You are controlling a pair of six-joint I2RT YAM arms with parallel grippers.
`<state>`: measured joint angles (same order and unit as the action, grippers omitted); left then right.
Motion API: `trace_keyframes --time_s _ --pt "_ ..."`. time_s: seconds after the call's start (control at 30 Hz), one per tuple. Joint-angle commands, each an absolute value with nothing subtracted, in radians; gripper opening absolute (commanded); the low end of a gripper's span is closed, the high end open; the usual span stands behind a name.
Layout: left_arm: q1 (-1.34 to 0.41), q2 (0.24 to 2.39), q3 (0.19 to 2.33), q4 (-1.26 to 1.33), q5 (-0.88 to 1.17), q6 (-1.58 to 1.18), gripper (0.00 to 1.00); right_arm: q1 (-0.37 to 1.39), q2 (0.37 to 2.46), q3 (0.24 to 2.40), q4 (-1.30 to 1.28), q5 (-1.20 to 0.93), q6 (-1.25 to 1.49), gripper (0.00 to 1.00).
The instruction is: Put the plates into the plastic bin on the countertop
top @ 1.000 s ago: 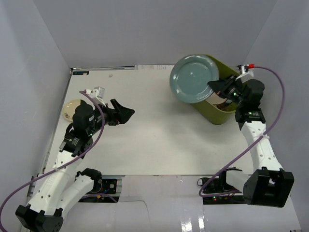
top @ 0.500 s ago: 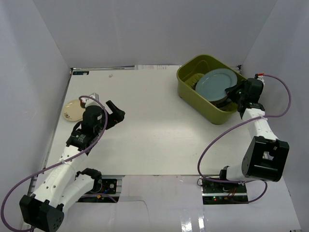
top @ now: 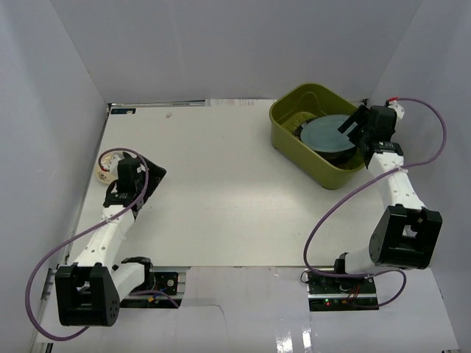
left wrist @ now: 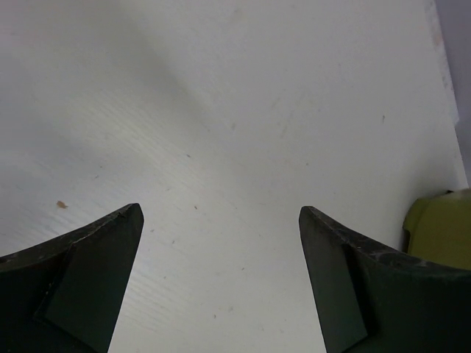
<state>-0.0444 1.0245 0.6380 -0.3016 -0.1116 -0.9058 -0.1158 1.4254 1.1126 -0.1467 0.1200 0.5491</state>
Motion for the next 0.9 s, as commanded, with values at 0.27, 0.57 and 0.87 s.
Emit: trace_keyframes --time_s 0.27,0.57,0.87 --pt "0.310 1.097 0.597 -0.235 -0.071 -1.063 0.95 0.106 1.356 1.266 -0.250 0.401 0.311 0.91" --pt "0.471 1.319 0.644 -0.129 -0.028 -1.065 0.94 0.089 1.391 1.243 -0.276 0.308 0.276 0.91" --pt "0.500 1.547 0.732 -0.034 -0.015 -1.091 0.91 0.118 1.169 1.114 -0.111 0.031 0.302 1.00"
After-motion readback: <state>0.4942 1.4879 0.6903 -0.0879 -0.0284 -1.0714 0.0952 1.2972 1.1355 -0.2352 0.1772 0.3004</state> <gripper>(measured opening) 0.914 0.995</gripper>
